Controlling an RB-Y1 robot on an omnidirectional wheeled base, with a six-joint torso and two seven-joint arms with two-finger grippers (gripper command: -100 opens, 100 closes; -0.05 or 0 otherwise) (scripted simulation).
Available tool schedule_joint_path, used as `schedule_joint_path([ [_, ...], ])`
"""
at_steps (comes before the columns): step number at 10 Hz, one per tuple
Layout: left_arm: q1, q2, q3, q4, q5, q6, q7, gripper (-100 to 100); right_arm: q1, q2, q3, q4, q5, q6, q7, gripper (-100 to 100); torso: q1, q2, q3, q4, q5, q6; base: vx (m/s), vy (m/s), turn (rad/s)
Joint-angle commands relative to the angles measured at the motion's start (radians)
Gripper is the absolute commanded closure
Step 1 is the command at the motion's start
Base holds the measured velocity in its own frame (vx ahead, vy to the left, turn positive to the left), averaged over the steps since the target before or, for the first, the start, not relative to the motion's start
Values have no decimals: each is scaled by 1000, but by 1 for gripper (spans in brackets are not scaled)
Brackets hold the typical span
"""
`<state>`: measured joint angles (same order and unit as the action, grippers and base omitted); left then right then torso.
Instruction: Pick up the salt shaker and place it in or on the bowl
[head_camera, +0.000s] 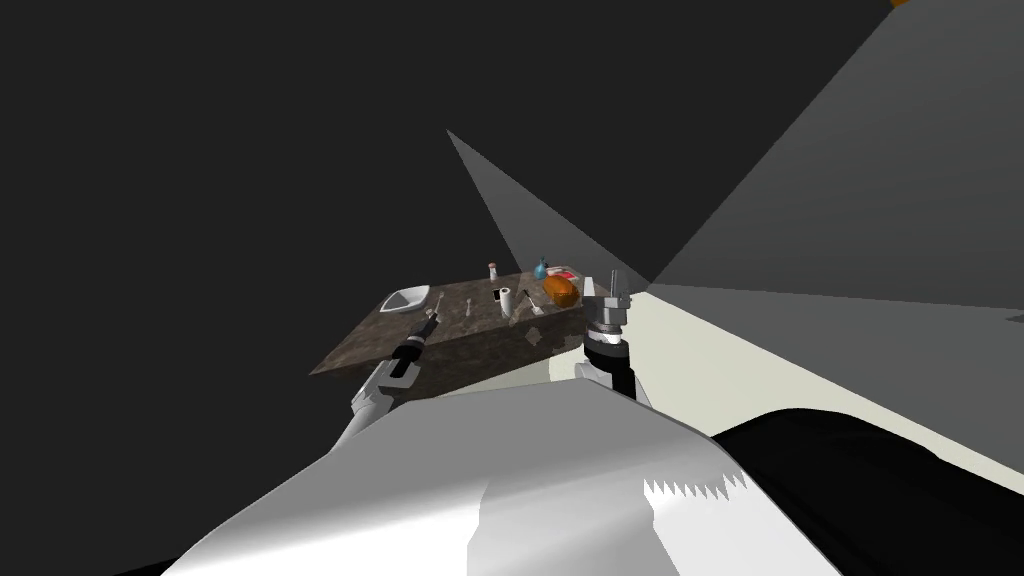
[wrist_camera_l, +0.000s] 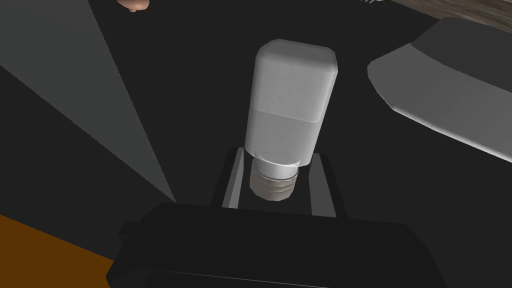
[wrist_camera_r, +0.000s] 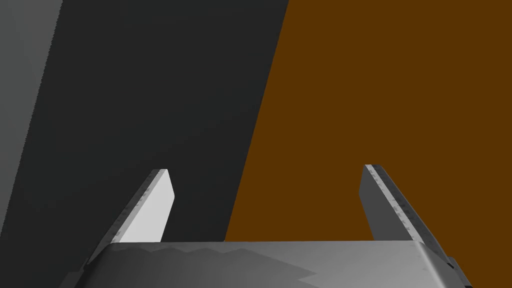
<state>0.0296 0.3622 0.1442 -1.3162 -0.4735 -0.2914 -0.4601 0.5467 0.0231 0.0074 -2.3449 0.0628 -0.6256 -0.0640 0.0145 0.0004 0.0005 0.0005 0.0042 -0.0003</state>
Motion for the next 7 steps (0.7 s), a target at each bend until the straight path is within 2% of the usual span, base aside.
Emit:
schedule_joint_path([
  [1, -35, 11, 17, 26, -3, 26, 7, 100, 0, 0, 0, 0, 0, 0, 0, 0, 0, 0, 0, 0, 0, 0, -42, 138, -167],
  [5, -109, 41, 58, 65, -9, 98, 22, 100, 0, 0, 0, 0, 0, 0, 0, 0, 1, -2, -1, -1, 0, -1, -35, 155, -150],
  [6, -109, 41, 58, 65, -9, 98, 22, 100, 0, 0, 0, 0, 0, 0, 0, 0, 1, -4, -2, -1, 0, -1, 3, 124, -51],
  [7, -143, 54, 81, 83, -11, 132, 26, 100, 0, 0, 0, 0, 0, 0, 0, 0, -1, -5, -3, -2, 0, -2, 2, 154, -166],
])
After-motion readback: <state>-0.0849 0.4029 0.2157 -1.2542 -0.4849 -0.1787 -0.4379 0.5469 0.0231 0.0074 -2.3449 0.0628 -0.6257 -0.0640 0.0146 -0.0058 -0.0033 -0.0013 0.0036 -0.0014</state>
